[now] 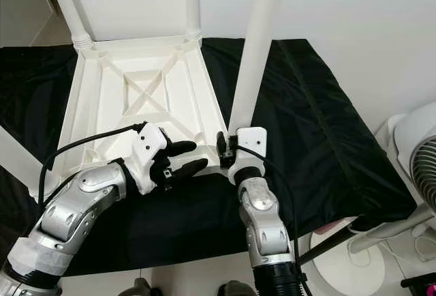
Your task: Building children table
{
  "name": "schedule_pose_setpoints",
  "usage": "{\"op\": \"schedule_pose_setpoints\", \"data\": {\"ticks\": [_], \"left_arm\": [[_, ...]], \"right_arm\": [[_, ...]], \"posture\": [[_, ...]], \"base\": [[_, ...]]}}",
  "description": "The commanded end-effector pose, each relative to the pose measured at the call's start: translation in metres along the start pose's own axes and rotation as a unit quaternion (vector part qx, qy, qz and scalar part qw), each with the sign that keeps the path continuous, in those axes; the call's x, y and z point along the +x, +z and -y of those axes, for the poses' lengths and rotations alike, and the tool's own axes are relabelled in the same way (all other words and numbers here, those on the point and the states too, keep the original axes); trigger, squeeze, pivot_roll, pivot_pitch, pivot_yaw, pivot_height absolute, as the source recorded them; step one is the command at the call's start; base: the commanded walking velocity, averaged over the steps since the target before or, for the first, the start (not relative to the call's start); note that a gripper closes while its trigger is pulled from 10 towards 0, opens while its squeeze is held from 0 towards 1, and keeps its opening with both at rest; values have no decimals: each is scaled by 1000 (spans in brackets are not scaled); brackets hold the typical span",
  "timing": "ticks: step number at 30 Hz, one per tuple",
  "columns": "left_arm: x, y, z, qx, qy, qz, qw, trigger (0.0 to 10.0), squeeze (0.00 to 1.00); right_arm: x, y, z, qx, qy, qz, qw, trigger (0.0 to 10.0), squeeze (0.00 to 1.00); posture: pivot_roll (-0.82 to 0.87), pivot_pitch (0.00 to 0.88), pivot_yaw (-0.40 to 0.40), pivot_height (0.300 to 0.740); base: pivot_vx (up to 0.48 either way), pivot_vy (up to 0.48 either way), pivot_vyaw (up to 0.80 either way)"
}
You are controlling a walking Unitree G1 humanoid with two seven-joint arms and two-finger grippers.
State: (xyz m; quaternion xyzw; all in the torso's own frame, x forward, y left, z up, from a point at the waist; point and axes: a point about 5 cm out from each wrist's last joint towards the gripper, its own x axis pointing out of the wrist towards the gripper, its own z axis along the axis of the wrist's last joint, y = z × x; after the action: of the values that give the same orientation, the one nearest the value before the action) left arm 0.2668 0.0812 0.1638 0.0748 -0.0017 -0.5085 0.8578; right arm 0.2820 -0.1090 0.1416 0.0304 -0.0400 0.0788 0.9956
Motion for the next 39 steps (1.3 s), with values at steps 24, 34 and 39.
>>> {"op": "schedule_pose_setpoints", "data": {"ticks": [24, 34, 39], "left_arm": [[5, 0, 6, -4, -31, 3, 999, 10000, 0], [3, 0, 5, -4, -26, 4, 1000, 10000, 0], [3, 0, 5, -4, -26, 4, 1000, 10000, 0]], "right_arm": [[15, 2, 45, -101, 306, -41, 946, 4902, 0], [11, -4, 50, -83, 335, -58, 937, 0, 0], [10, -6, 51, -83, 335, -56, 937, 0, 0]], "posture": [[-99, 46, 19, 740], [-96, 44, 14, 740], [-98, 45, 14, 740]], "base": [[0, 0, 0], [0, 0, 0], [0, 0, 0]]}}
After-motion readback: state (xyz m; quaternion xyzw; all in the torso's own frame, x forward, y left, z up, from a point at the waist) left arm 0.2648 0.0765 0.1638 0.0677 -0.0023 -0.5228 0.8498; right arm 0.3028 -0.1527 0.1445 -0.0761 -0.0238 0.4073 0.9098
